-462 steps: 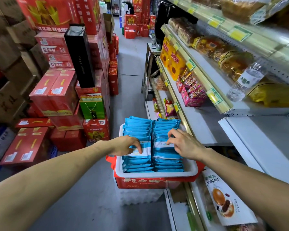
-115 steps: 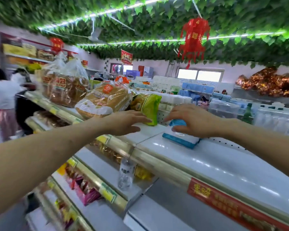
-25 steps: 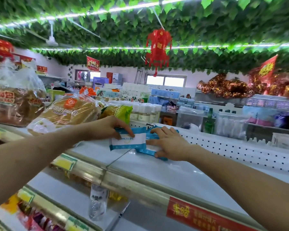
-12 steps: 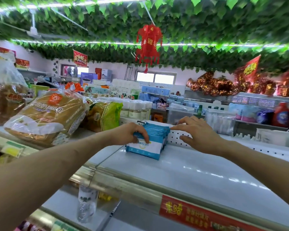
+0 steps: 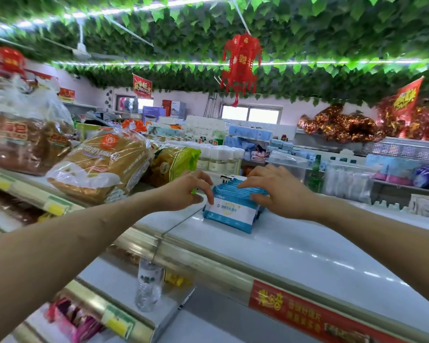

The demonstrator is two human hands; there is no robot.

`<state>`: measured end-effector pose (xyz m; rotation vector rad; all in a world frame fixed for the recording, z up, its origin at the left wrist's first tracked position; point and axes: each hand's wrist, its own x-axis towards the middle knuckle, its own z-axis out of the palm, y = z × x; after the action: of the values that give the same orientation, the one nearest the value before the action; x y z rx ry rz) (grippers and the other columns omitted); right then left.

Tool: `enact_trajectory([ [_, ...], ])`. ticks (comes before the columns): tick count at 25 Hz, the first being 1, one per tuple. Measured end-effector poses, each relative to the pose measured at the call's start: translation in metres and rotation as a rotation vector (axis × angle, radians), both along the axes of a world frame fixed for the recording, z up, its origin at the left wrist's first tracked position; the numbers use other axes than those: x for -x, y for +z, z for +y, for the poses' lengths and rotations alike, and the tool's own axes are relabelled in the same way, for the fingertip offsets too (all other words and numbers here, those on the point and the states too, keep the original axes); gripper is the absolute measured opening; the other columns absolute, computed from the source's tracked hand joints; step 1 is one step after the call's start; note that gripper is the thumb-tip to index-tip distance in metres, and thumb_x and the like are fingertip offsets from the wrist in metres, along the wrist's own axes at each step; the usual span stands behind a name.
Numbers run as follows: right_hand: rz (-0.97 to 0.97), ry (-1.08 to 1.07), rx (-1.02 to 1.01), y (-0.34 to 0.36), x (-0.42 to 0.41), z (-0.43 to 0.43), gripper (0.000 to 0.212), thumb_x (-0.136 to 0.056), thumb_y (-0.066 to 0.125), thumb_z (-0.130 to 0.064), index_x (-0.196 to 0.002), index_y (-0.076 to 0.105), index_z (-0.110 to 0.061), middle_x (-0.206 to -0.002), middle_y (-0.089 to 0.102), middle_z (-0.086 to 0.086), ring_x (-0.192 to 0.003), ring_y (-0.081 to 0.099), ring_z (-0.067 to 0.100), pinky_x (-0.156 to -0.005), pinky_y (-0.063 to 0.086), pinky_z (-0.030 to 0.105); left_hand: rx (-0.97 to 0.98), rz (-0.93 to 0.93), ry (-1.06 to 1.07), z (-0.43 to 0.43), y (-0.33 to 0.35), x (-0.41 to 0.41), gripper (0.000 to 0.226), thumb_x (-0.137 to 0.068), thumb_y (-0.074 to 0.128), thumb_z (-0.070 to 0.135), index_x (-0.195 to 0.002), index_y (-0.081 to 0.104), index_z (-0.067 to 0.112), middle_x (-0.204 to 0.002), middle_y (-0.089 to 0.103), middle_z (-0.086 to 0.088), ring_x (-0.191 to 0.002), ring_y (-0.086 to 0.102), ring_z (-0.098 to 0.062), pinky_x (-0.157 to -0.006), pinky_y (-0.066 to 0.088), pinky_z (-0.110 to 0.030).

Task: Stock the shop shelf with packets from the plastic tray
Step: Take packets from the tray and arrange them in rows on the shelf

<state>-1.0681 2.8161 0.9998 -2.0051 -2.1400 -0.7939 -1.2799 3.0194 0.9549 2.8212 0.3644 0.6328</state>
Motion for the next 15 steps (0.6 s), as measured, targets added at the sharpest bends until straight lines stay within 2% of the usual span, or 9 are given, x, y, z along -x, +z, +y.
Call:
enact_trajectory([
  [4,-0.007,0.25,0.067,-0.002,0.07,0.046,0.033,-0.101,0.055,-0.041,-0.133,0.061,-0.038,-0.122,0.062,-0.009,-0.114,0.053,0.014,-0.1,0.042,0.042,-0.009,-0.007,0.087,-0.005,0.005,0.086,0.029,-0.092,0.068,0.006,-0.108,0.077,0.029,-0.129,0.053,0.005,-0.119,0.051,-0.007,-0.104,0.043,-0.033],
  [9,-0.002,0.612,0.222,-0.03,0.202,0.096,0.029,-0.096,0.058,-0.035,-0.123,0.067,-0.037,-0.111,0.067,-0.011,-0.105,0.06,0.014,-0.09,0.047,0.039,-0.026,0.065,0.478,-0.044,-0.008,0.232,0.03,-0.093,0.066,0.009,-0.114,0.074,0.028,-0.117,0.057,0.011,-0.107,0.058,-0.008,-0.092,0.048,-0.027],
  [12,0.075,0.771,0.428,-0.077,0.276,0.105,0.028,-0.098,0.058,-0.03,-0.124,0.069,-0.032,-0.112,0.066,-0.009,-0.098,0.06,0.013,-0.086,0.048,0.033,0.023,0.186,0.717,-0.084,-0.048,0.307,0.034,-0.091,0.066,0.009,-0.117,0.071,0.029,-0.112,0.058,0.011,-0.102,0.059,-0.01,-0.09,0.05,-0.03],
  [15,0.105,0.854,0.639,-0.147,0.325,0.101,0.028,-0.099,0.059,-0.024,-0.126,0.068,-0.021,-0.115,0.067,-0.002,-0.092,0.056,0.012,-0.073,0.04,0.025,0.119,0.281,0.844,-0.135,-0.11,0.349,0.036,-0.088,0.065,0.004,-0.122,0.071,0.018,-0.112,0.062,-0.001,-0.1,0.058,-0.015,-0.084,0.044,-0.025],
])
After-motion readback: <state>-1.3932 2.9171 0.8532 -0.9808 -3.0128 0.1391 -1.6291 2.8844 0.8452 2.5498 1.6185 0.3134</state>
